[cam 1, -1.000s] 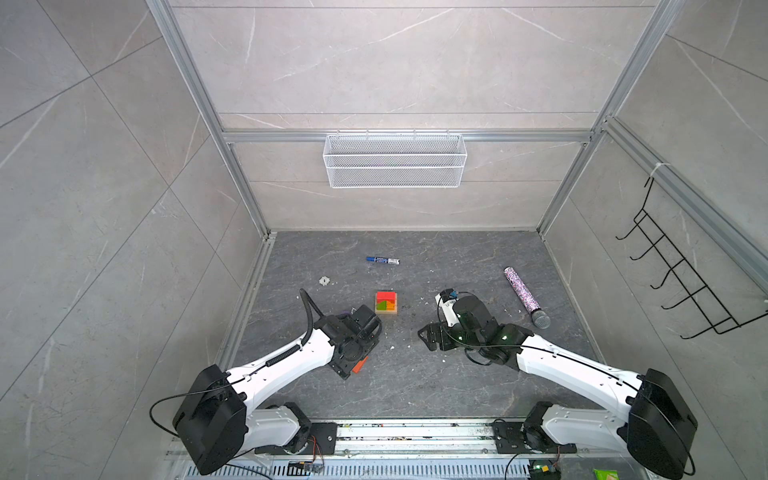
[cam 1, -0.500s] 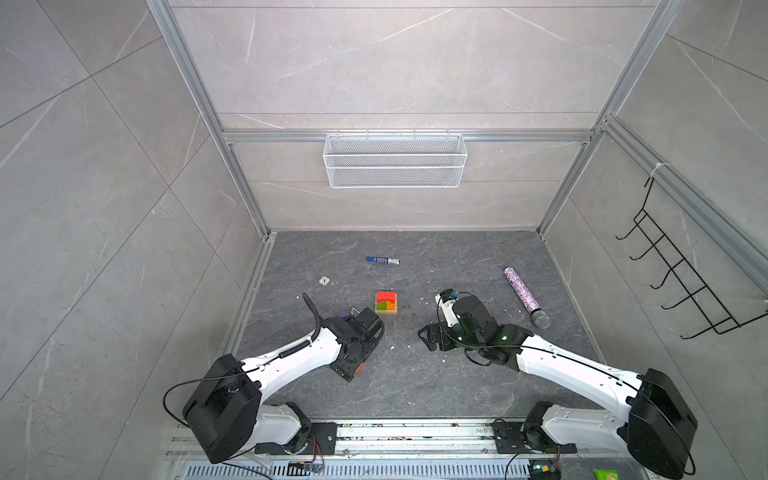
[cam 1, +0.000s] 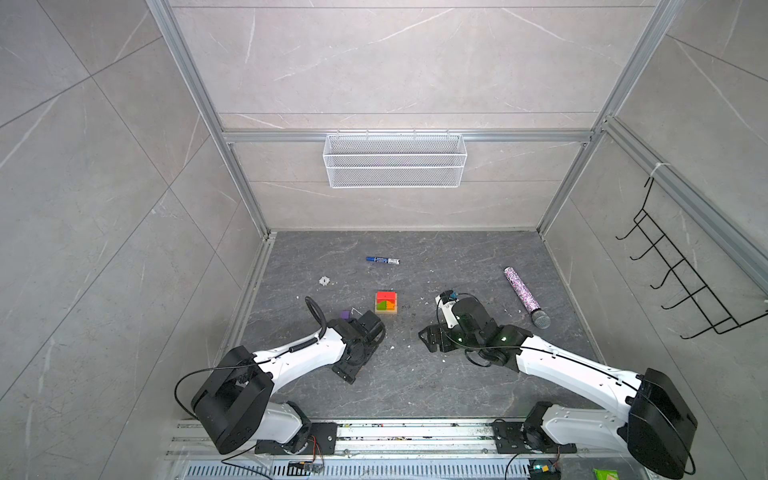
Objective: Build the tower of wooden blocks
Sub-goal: 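Move the left gripper over the small red cube and orange-red block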
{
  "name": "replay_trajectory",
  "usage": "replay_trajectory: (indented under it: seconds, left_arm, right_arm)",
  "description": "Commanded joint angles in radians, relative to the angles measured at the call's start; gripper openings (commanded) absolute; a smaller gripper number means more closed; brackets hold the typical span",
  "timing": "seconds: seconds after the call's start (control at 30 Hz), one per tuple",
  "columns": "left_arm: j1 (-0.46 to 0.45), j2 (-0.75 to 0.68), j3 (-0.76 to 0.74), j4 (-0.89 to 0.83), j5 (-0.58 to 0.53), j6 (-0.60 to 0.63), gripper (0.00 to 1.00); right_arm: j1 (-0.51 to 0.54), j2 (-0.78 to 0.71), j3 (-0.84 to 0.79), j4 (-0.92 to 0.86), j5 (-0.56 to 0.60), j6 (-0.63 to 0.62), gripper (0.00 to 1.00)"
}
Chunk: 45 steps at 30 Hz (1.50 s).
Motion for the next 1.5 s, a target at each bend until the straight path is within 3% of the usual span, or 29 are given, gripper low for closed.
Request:
replay_trajectory:
  seconds: [0.0, 0.7, 1.1, 1.33, 1.47]
  left_arm:
    - [0.002, 0.012, 0.012, -0.009, -0.007, -0.011, 0.86]
    - [0.009, 0.079, -0.004, 0.026, -0.001, 0.000, 0.80]
    - [0.012, 0.090, -0.008, 0.018, -0.022, 0.028, 0.71]
    - [0.025, 0.105, -0.004, 0.044, -0.007, 0.163, 0.62]
    - [0.029, 0.159, 0.047, 0.046, 0.018, 0.317, 0.60]
  right_arm:
    - [0.005, -0.011, -0.010, -0.024, 0.022, -0.012, 0.86]
    - [0.005, -0.017, 0.003, -0.049, 0.033, -0.022, 0.86]
    - [0.005, -0.026, -0.001, -0.055, 0.042, -0.023, 0.86]
    - [0.006, -0.029, -0.004, -0.055, 0.043, -0.021, 0.86]
    - [0.007, -0.032, -0.006, -0.056, 0.042, -0.019, 0.86]
